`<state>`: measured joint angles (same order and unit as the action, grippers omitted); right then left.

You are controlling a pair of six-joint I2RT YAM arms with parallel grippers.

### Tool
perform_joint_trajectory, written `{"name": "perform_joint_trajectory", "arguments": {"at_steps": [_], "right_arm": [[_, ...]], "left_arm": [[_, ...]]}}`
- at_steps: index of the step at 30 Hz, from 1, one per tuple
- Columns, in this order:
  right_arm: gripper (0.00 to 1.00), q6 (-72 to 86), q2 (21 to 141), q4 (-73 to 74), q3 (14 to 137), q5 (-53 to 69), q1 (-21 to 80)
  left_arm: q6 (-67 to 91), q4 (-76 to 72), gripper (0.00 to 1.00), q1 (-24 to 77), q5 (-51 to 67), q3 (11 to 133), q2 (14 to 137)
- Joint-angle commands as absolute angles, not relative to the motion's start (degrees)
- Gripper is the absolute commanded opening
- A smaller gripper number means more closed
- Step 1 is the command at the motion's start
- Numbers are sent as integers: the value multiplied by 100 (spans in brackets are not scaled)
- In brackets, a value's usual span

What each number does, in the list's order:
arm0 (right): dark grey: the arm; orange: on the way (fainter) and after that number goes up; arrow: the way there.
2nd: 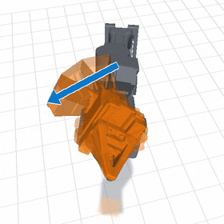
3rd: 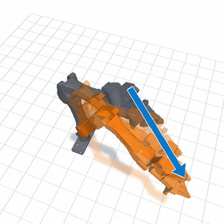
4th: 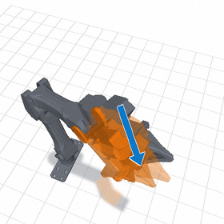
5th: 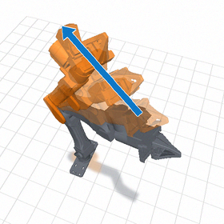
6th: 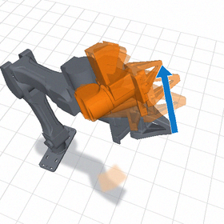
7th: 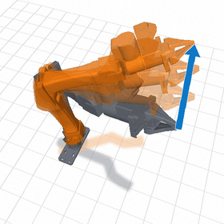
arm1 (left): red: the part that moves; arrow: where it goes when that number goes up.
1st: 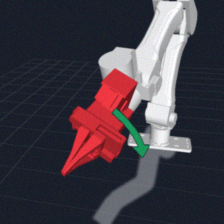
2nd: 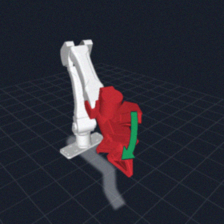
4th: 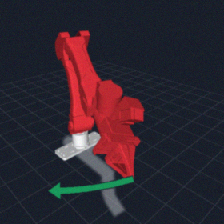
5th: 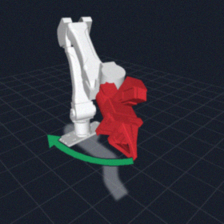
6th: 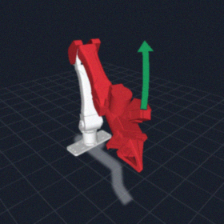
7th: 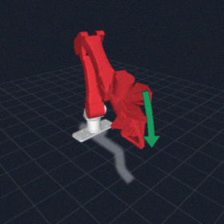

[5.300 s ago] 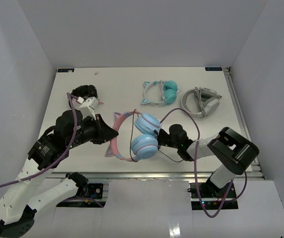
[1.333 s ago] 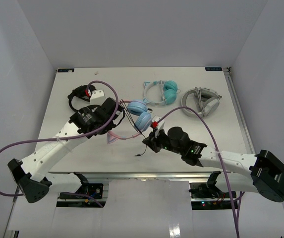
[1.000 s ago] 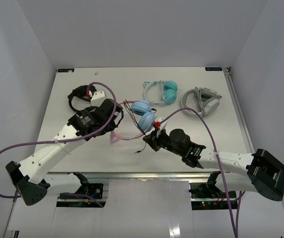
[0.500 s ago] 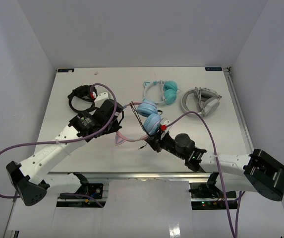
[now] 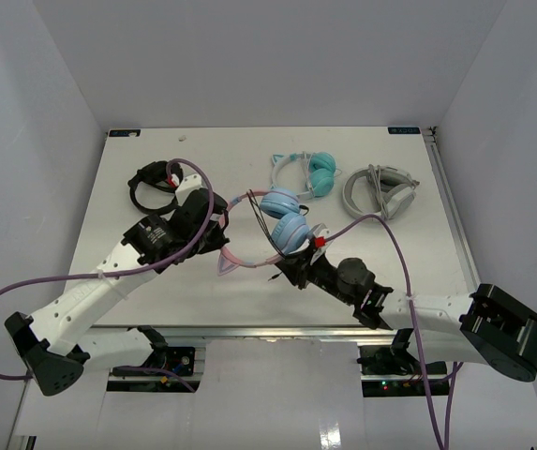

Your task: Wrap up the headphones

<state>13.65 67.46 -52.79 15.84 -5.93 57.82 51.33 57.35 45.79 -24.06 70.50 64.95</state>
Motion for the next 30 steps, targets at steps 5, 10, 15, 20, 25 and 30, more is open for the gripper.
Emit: {"name": "perform_joint_trajectory", "arguments": {"at_steps": [5, 10, 15, 20, 25, 30], "right_arm": [[27, 2081, 6881, -5752, 1483, -500, 5479], [26, 2329, 6972, -5979, 1370, -324, 5324], [27, 2413, 6969, -6064, 1339, -234, 5247], [28, 2527, 6984, -6064, 1367, -62, 5089], [29, 2623, 7109, -6076, 1435, 202, 4904], [29, 2729, 7300, -6207, 1469, 441, 4681]], "left_arm": [[4838, 4912, 0, 4518, -2016, 6829, 6097], [4755, 4775, 0, 4505, -1921, 6674, 6038], [4698, 4651, 0, 4500, -1776, 6581, 6028], [4487, 4426, 0, 4500, -1595, 6414, 5918], [4282, 4191, 0, 4500, -1301, 6207, 5901], [4133, 3988, 0, 4500, -1105, 6044, 5983]]}}
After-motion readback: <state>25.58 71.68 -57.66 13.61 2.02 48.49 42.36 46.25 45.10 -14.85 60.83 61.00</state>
